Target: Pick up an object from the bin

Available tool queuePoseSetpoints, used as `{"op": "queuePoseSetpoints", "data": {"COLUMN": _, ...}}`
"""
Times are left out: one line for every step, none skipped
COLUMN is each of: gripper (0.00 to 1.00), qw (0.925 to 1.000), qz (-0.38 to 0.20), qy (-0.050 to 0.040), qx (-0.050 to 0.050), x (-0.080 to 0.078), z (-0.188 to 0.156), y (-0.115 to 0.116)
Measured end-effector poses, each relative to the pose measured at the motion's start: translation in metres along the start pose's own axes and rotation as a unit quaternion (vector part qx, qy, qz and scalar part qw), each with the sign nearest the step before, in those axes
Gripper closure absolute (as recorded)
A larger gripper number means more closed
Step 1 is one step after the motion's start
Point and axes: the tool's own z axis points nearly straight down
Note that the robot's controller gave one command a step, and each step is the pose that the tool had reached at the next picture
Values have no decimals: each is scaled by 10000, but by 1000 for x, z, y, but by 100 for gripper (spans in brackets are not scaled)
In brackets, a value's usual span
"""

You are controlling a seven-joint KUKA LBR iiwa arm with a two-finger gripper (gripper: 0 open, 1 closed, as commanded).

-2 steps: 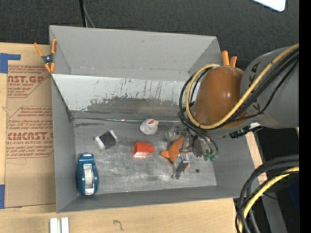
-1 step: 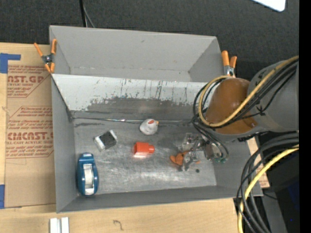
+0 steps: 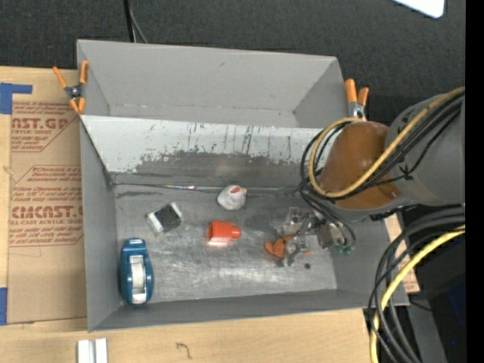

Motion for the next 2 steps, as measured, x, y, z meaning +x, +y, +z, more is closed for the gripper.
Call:
{"op": "queuePoseSetpoints", "data": {"gripper": 100, "qw": 9999, "qz": 71, "qy": 82, "qx": -13, "x": 3, "z": -42, "y": -9}}
{"op": "queuePoseSetpoints", "data": {"gripper": 100, "qw": 10000, "qz": 42, "qy": 39, "qx": -7, "x": 11, "z": -164, "y": 3}}
